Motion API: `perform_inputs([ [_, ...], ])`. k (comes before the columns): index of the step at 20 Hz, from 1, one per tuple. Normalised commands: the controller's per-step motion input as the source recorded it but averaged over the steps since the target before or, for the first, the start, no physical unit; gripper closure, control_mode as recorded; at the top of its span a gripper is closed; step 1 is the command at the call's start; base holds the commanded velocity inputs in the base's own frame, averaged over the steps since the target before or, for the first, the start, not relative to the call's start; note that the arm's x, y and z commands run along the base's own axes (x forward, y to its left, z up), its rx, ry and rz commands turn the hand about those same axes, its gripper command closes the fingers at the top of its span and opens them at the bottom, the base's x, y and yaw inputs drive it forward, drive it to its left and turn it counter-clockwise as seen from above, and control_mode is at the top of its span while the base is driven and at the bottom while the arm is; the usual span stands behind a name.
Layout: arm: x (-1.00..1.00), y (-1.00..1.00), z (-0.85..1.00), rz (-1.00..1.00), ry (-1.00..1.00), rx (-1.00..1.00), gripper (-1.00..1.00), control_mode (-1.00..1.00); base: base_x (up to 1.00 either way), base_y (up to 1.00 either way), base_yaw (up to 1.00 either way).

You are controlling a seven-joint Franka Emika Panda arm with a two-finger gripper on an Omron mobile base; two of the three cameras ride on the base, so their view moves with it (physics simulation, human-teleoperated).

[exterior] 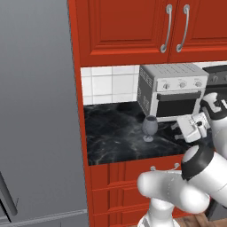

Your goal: Retrieve the wine glasses from the counter and place one next to each plate.

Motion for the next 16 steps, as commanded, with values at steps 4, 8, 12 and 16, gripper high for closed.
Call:
perform_inputs([
  [4, 0.09, 0.00, -0.13, 0.00, 0.06, 0.00, -1.00, -1.00, 0.00, 0.00, 0.00],
  [8, 0.08, 0.00, -0.20, 0.00, 0.06, 0.00, -1.00, -1.00, 0.00, 0.00, 0.00],
  [12, 0.11, 0.00, -0.14, 0.00, 0.01, 0.00, -1.00, -1.00, 0.00, 0.00, 0.00],
  [16, 0.09, 0.00, -0.13, 0.00, 0.00, 0.00, -1.00, -1.00, 0.00, 0.00, 0.00],
])
